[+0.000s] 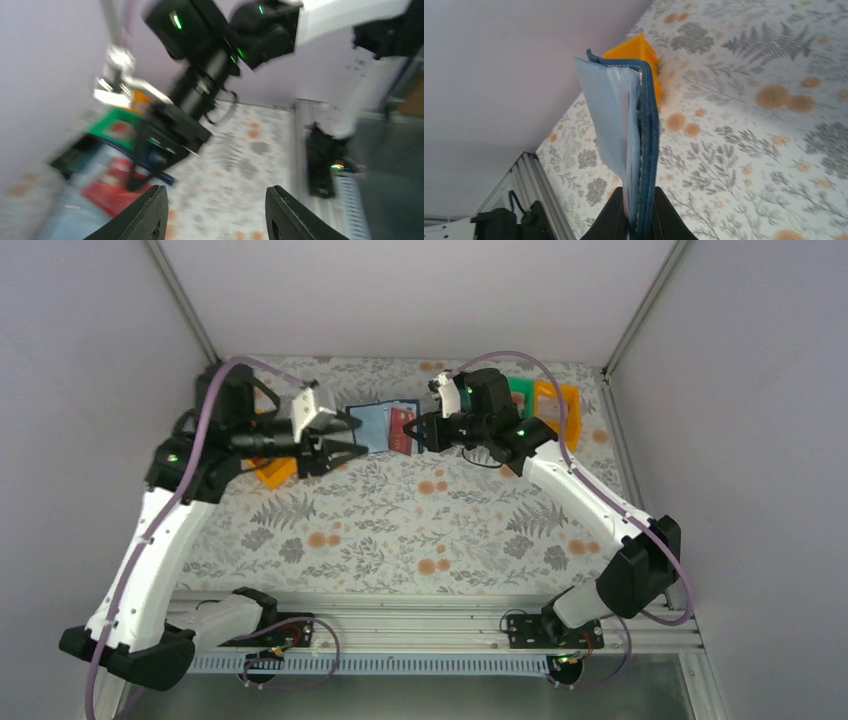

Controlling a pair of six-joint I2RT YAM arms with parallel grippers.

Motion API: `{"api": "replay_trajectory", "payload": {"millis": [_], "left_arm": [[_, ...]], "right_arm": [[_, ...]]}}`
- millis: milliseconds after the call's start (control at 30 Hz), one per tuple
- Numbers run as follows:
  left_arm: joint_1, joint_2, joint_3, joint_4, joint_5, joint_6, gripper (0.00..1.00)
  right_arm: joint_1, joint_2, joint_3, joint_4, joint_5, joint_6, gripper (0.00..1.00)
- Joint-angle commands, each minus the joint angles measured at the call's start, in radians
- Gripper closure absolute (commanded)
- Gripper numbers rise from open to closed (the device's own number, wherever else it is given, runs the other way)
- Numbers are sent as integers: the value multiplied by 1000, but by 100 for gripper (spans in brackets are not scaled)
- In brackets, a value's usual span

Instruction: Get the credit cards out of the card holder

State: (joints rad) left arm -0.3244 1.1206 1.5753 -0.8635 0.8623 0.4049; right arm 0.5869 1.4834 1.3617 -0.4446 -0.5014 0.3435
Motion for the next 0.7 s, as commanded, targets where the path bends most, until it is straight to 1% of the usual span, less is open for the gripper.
{"api": "replay_trajectory", "payload": {"millis": [0, 67, 167, 267, 433, 567, 667], "left_arm": [[-35, 0, -231, 135, 202, -248, 51], [-35, 1, -268, 174, 212, -283, 51], [-27, 0, -280, 230, 171, -312, 53], [-22, -6, -326, 285, 145, -345, 55], [19, -8, -402, 336, 107, -427, 62], [29, -27, -414, 335, 91, -414, 63], [30, -42, -418, 321, 74, -400, 63]], "right_arm": [[35, -52, 37, 140, -69, 24, 96], [47, -64, 45, 137, -102, -4, 96], [76, -84, 45, 122, -123, -54, 96], [95, -100, 36, 125, -172, -86, 96], [119, -129, 35, 134, -258, -141, 96], [119, -146, 39, 126, -264, -168, 96], [119, -146, 45, 141, -307, -175, 96]]}}
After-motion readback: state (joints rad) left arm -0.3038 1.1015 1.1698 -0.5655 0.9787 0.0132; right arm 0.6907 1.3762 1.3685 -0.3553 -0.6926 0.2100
